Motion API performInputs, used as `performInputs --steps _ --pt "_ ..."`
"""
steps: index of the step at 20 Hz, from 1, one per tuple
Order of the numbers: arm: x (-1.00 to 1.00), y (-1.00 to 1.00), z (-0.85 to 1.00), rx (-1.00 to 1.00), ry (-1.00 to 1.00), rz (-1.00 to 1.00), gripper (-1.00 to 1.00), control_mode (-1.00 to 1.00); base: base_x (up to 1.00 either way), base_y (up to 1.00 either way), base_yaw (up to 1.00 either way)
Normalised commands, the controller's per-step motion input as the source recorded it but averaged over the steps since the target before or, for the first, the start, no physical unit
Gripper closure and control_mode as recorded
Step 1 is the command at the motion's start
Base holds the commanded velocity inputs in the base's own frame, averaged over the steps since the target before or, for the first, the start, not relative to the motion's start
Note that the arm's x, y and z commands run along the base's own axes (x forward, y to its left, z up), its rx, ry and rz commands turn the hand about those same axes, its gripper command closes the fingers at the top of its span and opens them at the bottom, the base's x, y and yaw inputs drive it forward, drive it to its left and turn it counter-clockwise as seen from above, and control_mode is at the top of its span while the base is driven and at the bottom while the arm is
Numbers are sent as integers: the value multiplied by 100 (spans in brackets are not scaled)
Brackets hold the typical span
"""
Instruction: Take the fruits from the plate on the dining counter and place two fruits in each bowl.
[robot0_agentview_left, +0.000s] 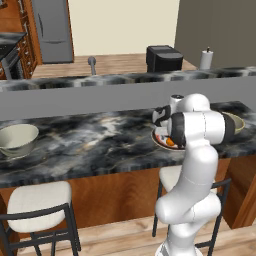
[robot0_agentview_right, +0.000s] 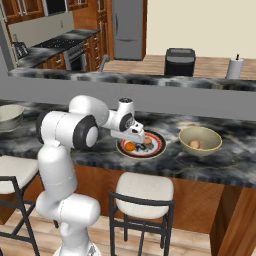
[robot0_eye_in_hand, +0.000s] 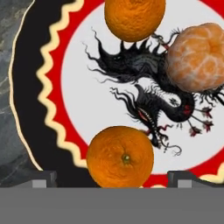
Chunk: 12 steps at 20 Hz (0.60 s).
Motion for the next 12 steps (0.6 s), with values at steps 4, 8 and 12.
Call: performInputs --steps 4,8,12 --pt "2 -3 -16 0 0 0 -100 -100 0 0 0" --pt "0 -9 -17 0 0 0 -100 -100 0 0 0" --pt "0 -12 -21 0 0 0 -100 -100 0 0 0"
